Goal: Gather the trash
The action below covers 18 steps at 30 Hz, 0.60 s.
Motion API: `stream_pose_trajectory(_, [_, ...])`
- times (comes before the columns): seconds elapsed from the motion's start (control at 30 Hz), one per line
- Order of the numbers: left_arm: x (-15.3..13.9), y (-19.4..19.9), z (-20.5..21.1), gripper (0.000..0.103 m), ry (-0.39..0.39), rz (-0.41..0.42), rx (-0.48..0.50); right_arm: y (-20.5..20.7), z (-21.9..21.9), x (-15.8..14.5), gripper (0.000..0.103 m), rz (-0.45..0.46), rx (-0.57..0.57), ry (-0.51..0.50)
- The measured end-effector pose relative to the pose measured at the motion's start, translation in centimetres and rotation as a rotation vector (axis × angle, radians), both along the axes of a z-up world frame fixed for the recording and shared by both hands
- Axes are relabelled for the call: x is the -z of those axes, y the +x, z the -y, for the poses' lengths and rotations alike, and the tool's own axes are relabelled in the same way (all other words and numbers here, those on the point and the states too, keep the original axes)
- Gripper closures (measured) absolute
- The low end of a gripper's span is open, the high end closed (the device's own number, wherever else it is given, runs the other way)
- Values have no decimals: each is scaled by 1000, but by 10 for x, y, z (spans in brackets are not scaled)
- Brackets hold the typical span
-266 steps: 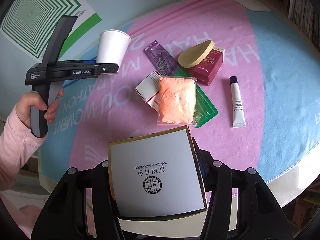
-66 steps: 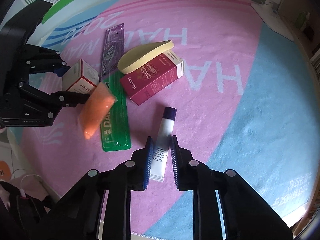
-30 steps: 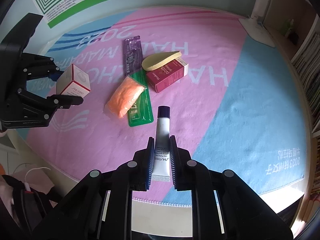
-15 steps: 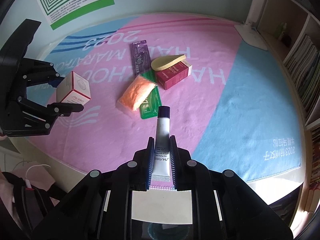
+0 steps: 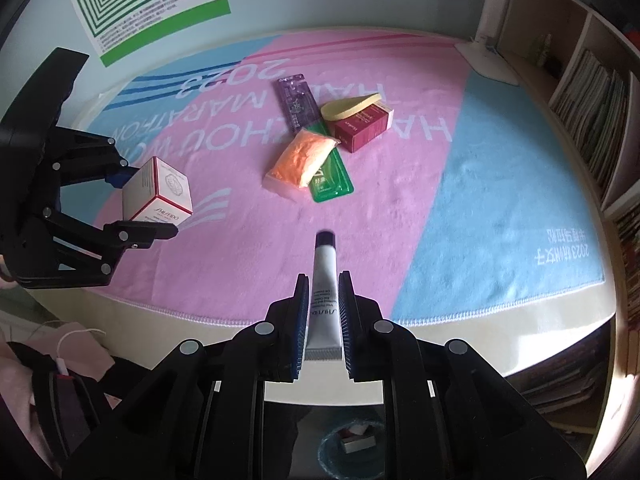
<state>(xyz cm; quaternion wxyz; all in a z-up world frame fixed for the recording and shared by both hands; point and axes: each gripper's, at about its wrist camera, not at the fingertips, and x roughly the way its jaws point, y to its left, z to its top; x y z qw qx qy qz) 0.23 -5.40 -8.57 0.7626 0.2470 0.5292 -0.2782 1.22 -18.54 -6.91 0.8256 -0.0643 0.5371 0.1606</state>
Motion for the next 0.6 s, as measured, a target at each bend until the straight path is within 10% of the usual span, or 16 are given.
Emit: stream_pose_trajectory(0.6, [13, -32, 34, 65, 8, -53, 86, -54, 33, 8, 95, -31, 153, 60])
